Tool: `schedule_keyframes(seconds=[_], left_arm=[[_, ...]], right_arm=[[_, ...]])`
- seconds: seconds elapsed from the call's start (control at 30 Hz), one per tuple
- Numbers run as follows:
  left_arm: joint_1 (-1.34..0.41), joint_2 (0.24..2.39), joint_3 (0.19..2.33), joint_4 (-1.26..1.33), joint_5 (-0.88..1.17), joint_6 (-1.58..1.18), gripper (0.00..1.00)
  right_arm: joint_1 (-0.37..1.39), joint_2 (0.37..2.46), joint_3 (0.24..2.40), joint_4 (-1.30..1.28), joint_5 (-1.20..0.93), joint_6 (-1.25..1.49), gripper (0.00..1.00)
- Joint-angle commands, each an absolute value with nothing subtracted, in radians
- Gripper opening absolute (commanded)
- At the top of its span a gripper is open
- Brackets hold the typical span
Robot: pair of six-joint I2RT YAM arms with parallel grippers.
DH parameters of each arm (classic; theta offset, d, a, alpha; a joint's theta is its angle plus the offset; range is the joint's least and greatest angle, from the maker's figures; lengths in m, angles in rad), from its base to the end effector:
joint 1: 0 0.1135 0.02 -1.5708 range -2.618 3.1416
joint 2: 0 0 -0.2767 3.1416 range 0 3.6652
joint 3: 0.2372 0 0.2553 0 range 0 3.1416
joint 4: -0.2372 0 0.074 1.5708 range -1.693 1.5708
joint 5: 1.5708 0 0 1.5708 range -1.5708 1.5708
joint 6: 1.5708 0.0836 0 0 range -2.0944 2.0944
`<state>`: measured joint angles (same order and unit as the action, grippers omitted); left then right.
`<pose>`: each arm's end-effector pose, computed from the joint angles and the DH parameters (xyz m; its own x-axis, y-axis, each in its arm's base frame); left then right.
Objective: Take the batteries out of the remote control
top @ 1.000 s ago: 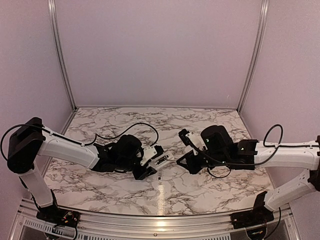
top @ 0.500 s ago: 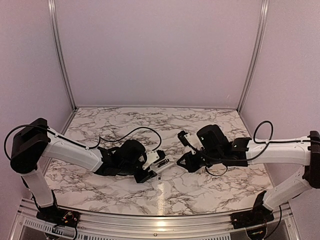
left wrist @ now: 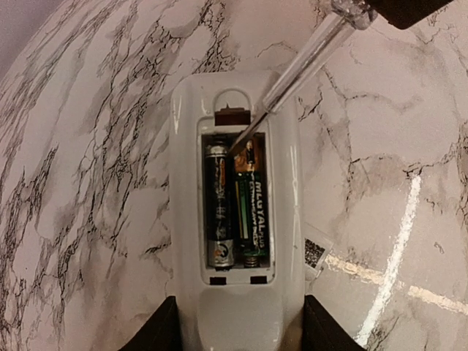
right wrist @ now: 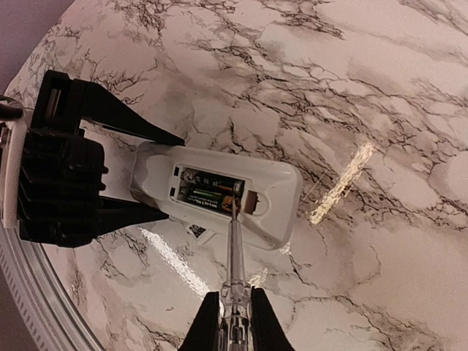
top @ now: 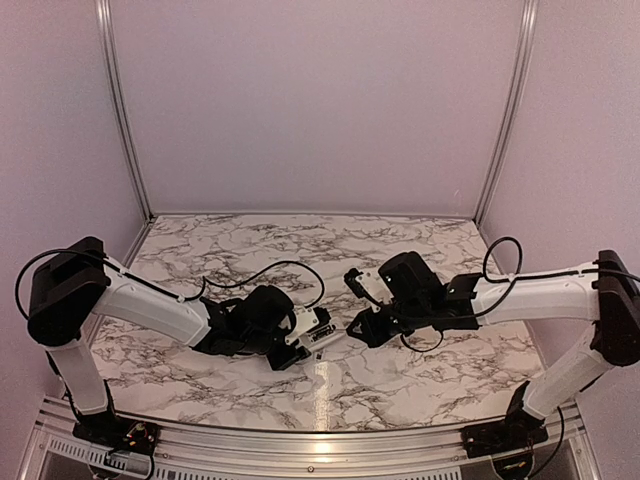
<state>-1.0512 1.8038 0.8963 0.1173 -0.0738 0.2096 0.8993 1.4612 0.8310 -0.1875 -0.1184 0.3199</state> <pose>0.2013 -0.3395 0.1123 -0.1703 0.7156 -0.6774 0.8949 0.4001 0.1977 0.1994 0.2668 0.1762 -0.6912 -0.3678 -0.6221 -0.6429 0.7061 0.2969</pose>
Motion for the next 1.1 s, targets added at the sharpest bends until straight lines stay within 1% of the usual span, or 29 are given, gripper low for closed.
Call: schedule_keyframes(seconds=[0.0,0.27,0.43,0.67,0.9,1.07], left_arm=[[-1.058,1.801,0.912,0.187,-0.095,0.223,0.0],[-1.066,1.821,0.917,0.185,-0.121,0.234,0.0],[-1.068,1.843,0.932,0.173,-0.164,0.233,0.0],[-1.068,1.852,0.936,0.17,-0.169,0.234,0.0],[-1.068,1.848,0.933,0.175,-0.156,0.236,0.0],[-1.068,1.846,0.928,0.179,-0.147,0.239,0.0]], right_arm=[[0.889,1.522,0.881,-0.313,-0.118,0.28,0.0],[0.89,1.634,0.997,-0.45,-0.111,0.223,0.0],[0.887,1.713,1.097,-0.557,-0.069,0.204,0.0],[0.875,1.813,1.221,-0.647,-0.045,0.178,0.0],[0.871,1.862,1.273,-0.692,-0.041,0.157,0.0],[0.871,1.874,1.262,-0.662,-0.051,0.15,0.0]])
